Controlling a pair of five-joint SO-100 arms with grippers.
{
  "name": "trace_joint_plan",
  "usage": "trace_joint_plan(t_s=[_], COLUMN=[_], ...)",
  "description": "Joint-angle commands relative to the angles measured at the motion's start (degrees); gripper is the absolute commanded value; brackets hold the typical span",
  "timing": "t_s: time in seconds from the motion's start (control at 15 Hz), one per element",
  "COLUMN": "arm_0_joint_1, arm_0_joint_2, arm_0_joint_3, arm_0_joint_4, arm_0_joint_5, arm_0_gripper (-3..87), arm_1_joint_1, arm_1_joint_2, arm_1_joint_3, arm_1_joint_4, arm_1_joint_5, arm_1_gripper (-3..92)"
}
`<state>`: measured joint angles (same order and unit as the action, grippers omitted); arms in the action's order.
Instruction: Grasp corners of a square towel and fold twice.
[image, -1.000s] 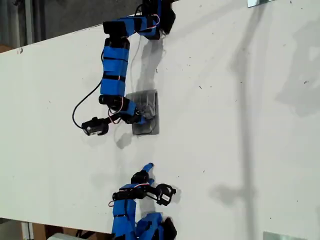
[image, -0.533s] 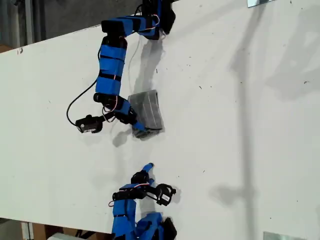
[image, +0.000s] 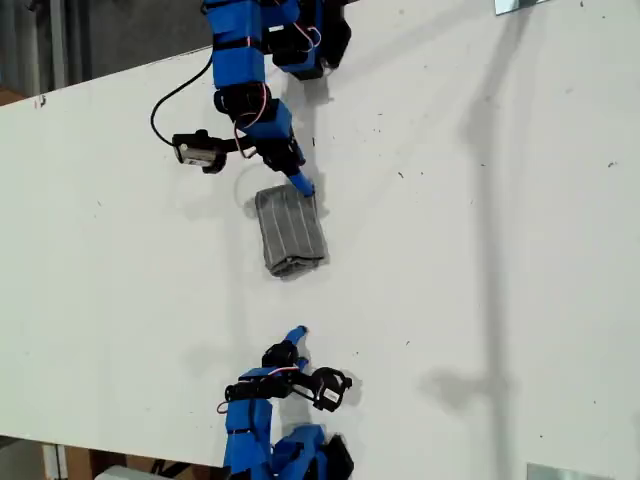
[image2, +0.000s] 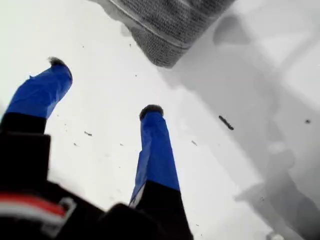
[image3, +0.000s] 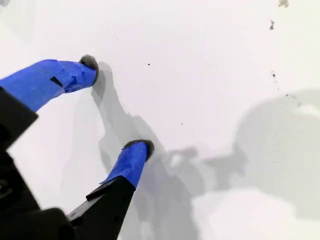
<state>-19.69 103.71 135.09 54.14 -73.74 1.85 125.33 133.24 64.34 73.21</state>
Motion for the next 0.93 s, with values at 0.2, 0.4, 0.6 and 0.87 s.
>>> trace_joint_plan(t_s=[0.2,0.4,0.6,0.87], arm_0_joint_1=[-0.35,-0.62,-4.13,-7.56], arm_0_joint_2=[0.09,0.26,-1.49,-39.55], arm_0_joint_3=[-2.11,-1.76,-0.79,-23.12], arm_0_joint_4=[0.53,1.93,5.54,36.56], arm_0_joint_5=[-0.44,-1.14,-9.58,-16.35], arm_0_gripper=[27.8,27.2,24.9,3.2], arm_1_joint_1=[-5.54,-7.47,-8.09,-7.03], arm_1_joint_2=[31.55,61.79,63.46,63.46], arm_1_joint_3=[20.04,23.99,26.28,27.25], arm_1_joint_4=[-0.97,16.35,19.51,23.12], arm_1_joint_5=[10.2,19.78,29.53,25.58], arm_1_gripper=[29.1,30.4,29.2,25.9])
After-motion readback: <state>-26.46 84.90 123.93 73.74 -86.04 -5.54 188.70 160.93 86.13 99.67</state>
